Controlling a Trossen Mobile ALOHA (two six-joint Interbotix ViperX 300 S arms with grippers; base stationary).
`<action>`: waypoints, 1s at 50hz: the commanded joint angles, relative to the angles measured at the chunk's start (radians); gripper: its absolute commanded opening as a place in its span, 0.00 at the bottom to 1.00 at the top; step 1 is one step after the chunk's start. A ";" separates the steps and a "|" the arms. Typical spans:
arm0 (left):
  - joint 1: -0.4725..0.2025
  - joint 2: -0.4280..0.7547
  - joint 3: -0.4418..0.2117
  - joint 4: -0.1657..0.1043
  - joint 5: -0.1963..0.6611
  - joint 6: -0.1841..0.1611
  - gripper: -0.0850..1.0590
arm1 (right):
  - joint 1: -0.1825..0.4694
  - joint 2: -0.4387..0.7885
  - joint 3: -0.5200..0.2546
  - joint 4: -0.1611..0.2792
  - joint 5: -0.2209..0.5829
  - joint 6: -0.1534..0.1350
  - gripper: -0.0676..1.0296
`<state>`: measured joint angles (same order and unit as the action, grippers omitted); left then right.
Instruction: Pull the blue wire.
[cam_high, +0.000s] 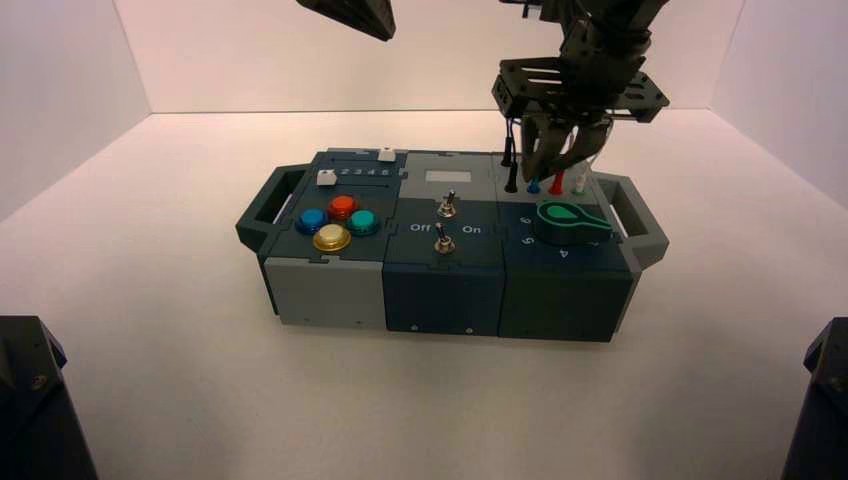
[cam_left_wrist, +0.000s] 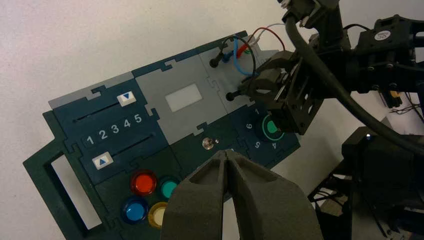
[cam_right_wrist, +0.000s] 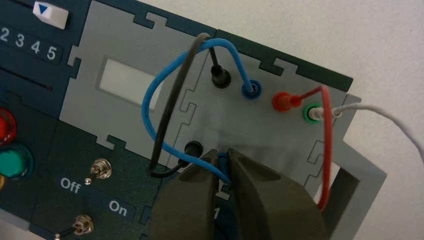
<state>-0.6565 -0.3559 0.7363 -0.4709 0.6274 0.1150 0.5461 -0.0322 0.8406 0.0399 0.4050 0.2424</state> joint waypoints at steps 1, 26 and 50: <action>-0.003 -0.008 -0.029 -0.002 -0.008 0.002 0.05 | 0.003 -0.006 -0.026 -0.017 0.018 -0.002 0.04; -0.003 -0.008 -0.029 -0.002 -0.008 0.002 0.05 | 0.031 -0.114 -0.094 -0.009 0.192 -0.014 0.04; -0.002 -0.006 -0.032 0.003 -0.011 0.002 0.05 | 0.095 -0.241 -0.038 0.087 0.293 -0.038 0.26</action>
<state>-0.6565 -0.3559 0.7363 -0.4694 0.6243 0.1135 0.6366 -0.2209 0.7977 0.1212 0.6903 0.2071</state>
